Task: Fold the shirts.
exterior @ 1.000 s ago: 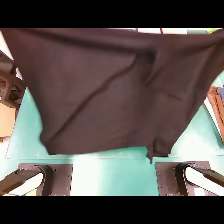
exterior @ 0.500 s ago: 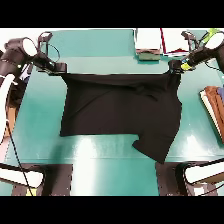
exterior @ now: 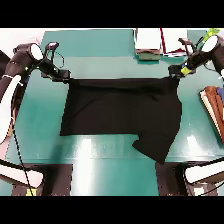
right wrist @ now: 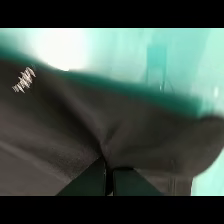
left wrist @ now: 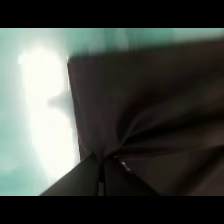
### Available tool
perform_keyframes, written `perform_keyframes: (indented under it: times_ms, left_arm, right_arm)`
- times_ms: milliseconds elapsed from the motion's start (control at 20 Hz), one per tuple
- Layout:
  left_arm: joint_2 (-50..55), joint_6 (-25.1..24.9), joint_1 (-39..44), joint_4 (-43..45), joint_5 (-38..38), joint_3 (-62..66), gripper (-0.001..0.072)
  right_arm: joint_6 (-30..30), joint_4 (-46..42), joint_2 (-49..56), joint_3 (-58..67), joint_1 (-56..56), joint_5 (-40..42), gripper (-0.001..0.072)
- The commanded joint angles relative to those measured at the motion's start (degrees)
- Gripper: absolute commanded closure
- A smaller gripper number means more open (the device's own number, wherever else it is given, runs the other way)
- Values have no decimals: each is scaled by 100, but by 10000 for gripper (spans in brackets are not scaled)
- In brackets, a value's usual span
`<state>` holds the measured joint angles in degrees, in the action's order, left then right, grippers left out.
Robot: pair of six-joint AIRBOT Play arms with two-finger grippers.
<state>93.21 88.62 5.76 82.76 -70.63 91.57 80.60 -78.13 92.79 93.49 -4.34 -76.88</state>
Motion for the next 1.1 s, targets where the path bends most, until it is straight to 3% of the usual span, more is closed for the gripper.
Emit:
perform_keyframes:
  times_ms: [0,350,400,450,500,550,850,900,950,1050]
  left_arm:
    - [15,-61,-2,-245,-92,-428,679]
    - [7,-37,-2,-374,315,-1279,678]
    - [-24,-39,-2,-374,302,-1276,640]
    - [-76,-20,-2,-374,282,-1261,373]
    - [-184,81,-2,-348,251,-1261,189]
    - [-350,94,-4,-267,157,-1261,230]
    - [-2026,192,-2,341,-437,-2306,230]
    - [-2330,304,-2,339,-417,-2704,230]
    - [-2603,407,-2,310,-404,-3071,230]
    - [-3084,452,-2,212,-328,-3716,230]
  right_arm:
    - [-9,-122,-310,-1014,7,308,690]
    - [55,-92,-699,-1978,70,905,682]
    - [55,-72,-739,-1974,70,911,532]
    - [55,22,-802,-1974,66,944,293]
    - [57,63,-911,-1971,50,951,245]
    - [57,33,-1062,-1974,37,918,245]
    - [57,44,-2629,-3250,-505,-146,249]
    - [59,46,-2837,-3606,-601,-243,231]
    - [68,50,-3040,-3998,-717,-358,157]
    - [225,55,-3351,-4682,-896,-468,136]
